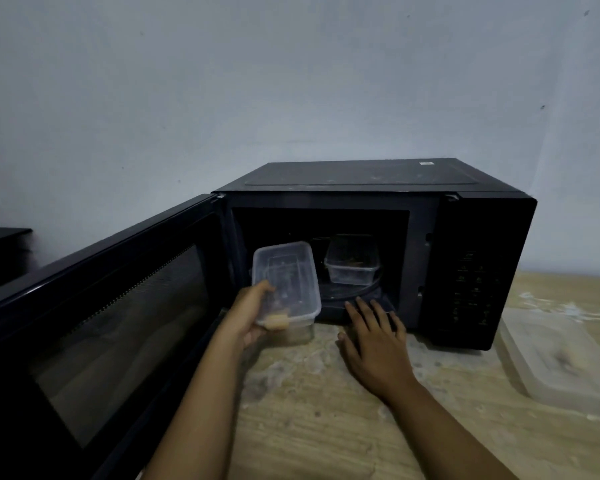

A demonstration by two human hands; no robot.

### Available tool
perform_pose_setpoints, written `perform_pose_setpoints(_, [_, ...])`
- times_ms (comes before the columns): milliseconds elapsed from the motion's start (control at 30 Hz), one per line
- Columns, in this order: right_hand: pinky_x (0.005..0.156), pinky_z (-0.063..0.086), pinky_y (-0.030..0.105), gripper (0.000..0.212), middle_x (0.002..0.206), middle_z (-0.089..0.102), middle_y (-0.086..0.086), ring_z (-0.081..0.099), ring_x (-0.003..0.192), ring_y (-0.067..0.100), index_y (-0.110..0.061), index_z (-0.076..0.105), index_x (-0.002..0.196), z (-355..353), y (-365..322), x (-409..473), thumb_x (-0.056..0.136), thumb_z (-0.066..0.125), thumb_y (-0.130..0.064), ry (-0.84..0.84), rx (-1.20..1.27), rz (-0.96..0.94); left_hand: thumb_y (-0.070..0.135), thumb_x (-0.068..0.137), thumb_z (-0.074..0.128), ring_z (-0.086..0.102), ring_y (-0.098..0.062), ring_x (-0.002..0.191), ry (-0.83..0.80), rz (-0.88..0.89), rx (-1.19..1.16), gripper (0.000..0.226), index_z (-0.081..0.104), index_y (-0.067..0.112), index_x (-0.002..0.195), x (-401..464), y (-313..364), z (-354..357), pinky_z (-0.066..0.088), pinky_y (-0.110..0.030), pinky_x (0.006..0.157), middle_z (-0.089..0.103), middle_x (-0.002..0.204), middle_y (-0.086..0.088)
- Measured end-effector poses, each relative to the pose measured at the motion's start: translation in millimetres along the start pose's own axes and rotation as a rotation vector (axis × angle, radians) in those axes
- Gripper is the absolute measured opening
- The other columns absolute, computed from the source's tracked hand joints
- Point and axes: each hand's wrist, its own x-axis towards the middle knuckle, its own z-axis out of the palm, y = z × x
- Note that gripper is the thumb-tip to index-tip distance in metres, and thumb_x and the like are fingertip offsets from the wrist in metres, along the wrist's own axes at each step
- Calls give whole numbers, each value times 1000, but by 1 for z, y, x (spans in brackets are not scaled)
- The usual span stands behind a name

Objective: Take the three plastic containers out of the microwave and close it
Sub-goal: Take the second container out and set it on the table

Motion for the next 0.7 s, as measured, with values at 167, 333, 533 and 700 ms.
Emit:
perform_pose_setpoints(167, [116, -6, 37, 64, 164, 19, -4, 10, 152, 20, -30, 24, 155, -4, 3, -3, 98, 27, -59, -39, 27, -26, 36, 96, 64, 72, -32, 96, 95, 151, 37, 34, 70, 7, 113, -10, -20, -2, 59, -39, 79, 75, 106, -17])
perform_pose_setpoints(333, [120, -2, 39, 63, 166, -1, -11, -10, 151, 13, -37, 15, 156, -12, 6, -9, 99, 26, -61, -144, 133, -25, 61, 89, 59, 69, -24, 93, 224, 154, 150, 57, 69, 11, 115, -19, -37, -2, 57, -36, 81, 72, 107, -8])
perform_pose_setpoints(533, [116, 25, 39, 58, 150, 42, -7, 29, 143, 17, -31, 51, 140, -27, -1, -8, 96, 30, -62, -43, 494, 85, 57, 92, 59, 72, -23, 91, 213, 136, 157, 57, 68, 8, 120, -31, -56, 5, 57, -32, 69, 74, 103, -9])
perform_pose_setpoints(700, [100, 40, 25, 37, 128, 55, -17, 50, 120, -2, -37, 57, 130, -41, -21, -12, 100, 42, -52, -87, 878, 142, 58, 93, 56, 70, -19, 85, 193, 138, 195, 47, 68, 14, 103, -42, -64, 19, 56, -30, 70, 72, 89, -1])
